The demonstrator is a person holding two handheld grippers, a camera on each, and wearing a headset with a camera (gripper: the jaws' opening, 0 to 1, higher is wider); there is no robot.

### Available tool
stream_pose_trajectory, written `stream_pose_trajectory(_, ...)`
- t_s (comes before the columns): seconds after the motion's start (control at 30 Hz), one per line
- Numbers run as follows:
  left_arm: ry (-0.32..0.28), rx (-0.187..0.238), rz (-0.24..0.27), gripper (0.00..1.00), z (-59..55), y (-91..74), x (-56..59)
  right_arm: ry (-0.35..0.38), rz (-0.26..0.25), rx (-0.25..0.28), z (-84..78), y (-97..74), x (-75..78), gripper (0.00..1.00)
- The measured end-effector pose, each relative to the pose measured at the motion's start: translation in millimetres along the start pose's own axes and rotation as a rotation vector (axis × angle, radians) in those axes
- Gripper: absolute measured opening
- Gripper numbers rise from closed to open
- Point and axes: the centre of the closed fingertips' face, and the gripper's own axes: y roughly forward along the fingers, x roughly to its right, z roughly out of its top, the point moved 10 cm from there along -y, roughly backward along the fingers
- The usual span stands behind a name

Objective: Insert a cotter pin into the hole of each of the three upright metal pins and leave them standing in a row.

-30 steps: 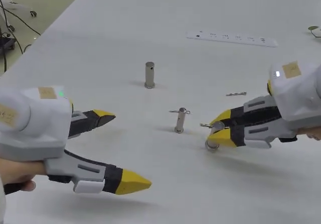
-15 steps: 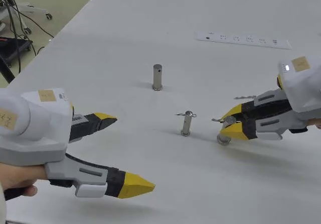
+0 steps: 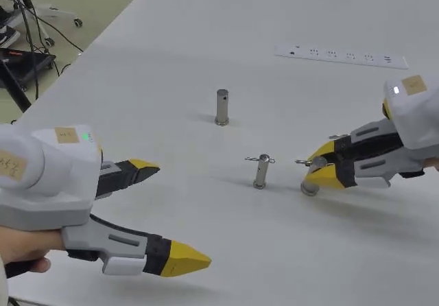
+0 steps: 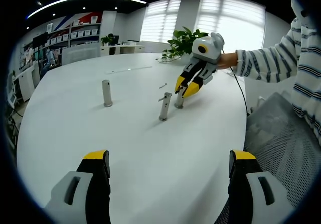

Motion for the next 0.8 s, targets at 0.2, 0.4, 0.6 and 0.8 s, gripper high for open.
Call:
stream_pose_trajectory(0.2, -0.006, 0.0, 0.006, 0.99, -1.8, -2.8, -1.4, 0.016, 0.016, 0.02, -2.1, -0.8, 1.2, 0.14)
stream_pose_trajectory(0.4, -0.011, 0.002, 0.012, 0.99, -1.9, -3.7, -3.2, 0.007, 0.032, 0.022, -2.2, -0.9, 0.9, 0.14)
stream_pose_trajectory(0.6, -0.012, 0.004, 0.011, 0.99, -1.9, -3.2, -2.9, 0.036, 0.034, 0.029, -3.2, -1.1, 0.6, 0.15)
stream_pose_trajectory(0.8, -0.014, 0.003, 0.006, 0.99, -1.4, -2.6, -1.4, 0.059, 0.028, 0.022, -3.7, -1.1, -0.1, 0.18)
